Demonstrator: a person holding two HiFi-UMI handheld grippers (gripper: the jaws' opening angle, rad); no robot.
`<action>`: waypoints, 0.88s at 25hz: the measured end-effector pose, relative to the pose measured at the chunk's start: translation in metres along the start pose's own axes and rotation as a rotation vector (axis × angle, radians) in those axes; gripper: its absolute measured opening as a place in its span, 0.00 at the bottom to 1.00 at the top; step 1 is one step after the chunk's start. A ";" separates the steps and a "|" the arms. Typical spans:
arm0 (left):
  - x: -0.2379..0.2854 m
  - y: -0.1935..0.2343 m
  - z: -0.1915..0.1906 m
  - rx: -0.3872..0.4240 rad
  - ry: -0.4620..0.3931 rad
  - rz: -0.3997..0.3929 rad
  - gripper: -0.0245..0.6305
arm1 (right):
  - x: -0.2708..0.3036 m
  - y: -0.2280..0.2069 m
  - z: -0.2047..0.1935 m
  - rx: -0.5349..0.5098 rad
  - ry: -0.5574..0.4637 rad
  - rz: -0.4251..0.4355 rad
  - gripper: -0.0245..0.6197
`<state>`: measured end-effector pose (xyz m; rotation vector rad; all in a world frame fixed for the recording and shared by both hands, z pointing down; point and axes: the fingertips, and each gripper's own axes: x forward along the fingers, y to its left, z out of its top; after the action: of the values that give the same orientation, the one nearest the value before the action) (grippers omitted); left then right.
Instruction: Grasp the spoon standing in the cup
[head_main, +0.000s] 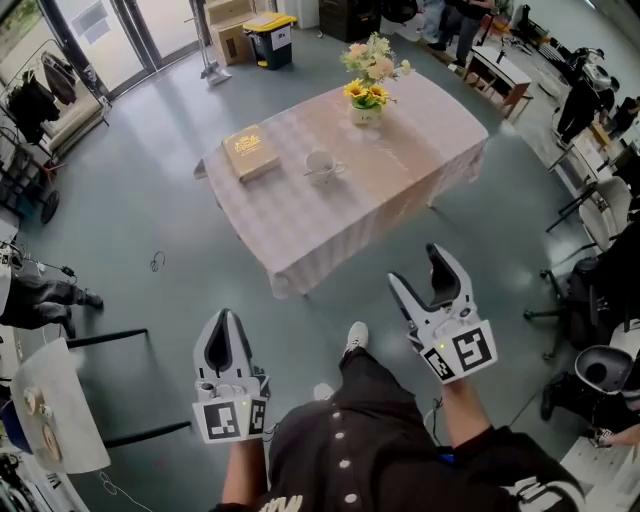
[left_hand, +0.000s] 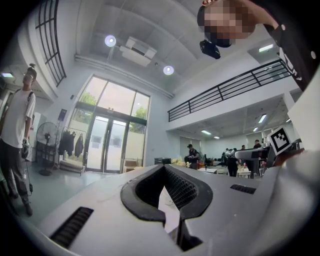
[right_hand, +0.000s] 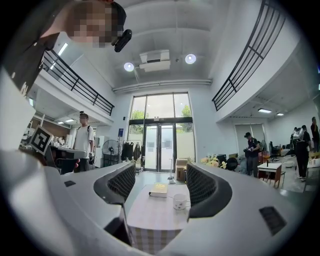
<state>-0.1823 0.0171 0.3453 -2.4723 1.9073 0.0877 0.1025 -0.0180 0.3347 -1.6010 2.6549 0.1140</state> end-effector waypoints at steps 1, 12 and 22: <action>0.008 0.001 0.000 -0.001 0.001 0.003 0.06 | 0.007 -0.006 -0.001 0.000 0.000 0.001 0.50; 0.098 -0.003 0.002 -0.003 0.004 0.031 0.06 | 0.080 -0.068 -0.001 -0.001 0.005 0.038 0.50; 0.161 -0.021 -0.001 -0.003 0.003 0.078 0.06 | 0.123 -0.131 -0.014 -0.004 0.009 0.074 0.50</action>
<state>-0.1210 -0.1328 0.3370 -2.4010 2.0069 0.0876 0.1613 -0.1889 0.3343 -1.5075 2.7233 0.1151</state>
